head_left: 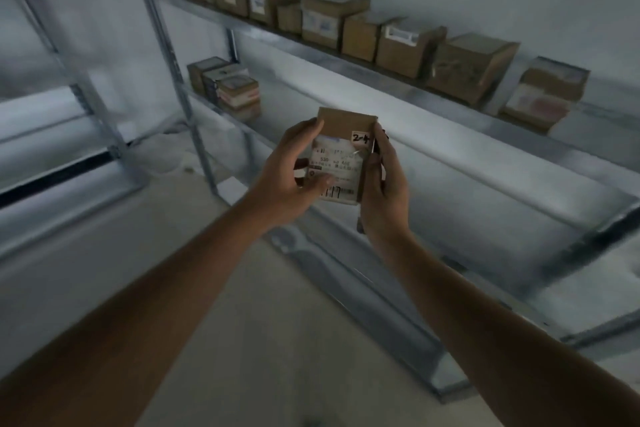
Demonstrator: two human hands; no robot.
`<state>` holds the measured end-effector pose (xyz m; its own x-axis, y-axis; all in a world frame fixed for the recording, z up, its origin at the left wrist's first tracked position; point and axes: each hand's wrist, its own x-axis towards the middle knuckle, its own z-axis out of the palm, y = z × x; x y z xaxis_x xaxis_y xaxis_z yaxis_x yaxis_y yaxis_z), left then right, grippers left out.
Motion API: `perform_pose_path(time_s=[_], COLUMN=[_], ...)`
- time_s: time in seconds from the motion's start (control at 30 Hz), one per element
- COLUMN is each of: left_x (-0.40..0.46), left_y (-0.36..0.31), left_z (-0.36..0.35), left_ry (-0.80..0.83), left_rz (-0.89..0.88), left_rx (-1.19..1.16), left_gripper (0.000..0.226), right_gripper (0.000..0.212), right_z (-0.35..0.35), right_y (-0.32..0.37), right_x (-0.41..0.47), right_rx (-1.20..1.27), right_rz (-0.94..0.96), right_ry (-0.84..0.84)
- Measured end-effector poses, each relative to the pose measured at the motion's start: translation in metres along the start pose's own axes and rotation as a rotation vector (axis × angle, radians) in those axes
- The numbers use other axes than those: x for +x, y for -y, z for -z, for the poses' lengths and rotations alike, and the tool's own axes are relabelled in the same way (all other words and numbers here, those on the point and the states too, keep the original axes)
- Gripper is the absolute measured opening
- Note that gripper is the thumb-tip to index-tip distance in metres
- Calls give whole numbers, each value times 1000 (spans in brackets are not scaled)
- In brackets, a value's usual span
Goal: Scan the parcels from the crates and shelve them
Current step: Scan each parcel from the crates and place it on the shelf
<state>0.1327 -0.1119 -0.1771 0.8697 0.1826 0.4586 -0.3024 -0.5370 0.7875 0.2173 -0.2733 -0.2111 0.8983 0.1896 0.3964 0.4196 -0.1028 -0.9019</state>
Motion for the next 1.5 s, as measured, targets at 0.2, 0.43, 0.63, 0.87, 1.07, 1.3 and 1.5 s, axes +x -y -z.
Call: perform_pose_path(time_s=[0.2, 0.43, 0.63, 0.87, 1.07, 1.3, 1.5], left_x=[44, 94, 146, 195, 246, 323, 389], left_y=[68, 172, 264, 355, 421, 514, 569], left_z=[56, 134, 214, 284, 306, 300, 288], left_ry=[-54, -64, 25, 110, 195, 300, 373], left_rz=[86, 141, 151, 212, 287, 339, 386], left_rx=[16, 27, 10, -65, -95, -119, -159], left_gripper=[86, 85, 85, 87, 86, 84, 81], right_gripper=[51, 50, 47, 40, 51, 46, 45], right_z=[-90, -217, -329, -430, -489, -537, -558], right_y=[-20, -51, -64, -67, -106, -176, -210], right_x=[58, 115, 158, 195, 238, 310, 367], right_rx=[47, 66, 1, -91, -85, -53, -90], right_rz=[-17, -65, -145, -203, -300, -404, -471], right_ry=[94, 137, 73, 56, 20, -37, -65])
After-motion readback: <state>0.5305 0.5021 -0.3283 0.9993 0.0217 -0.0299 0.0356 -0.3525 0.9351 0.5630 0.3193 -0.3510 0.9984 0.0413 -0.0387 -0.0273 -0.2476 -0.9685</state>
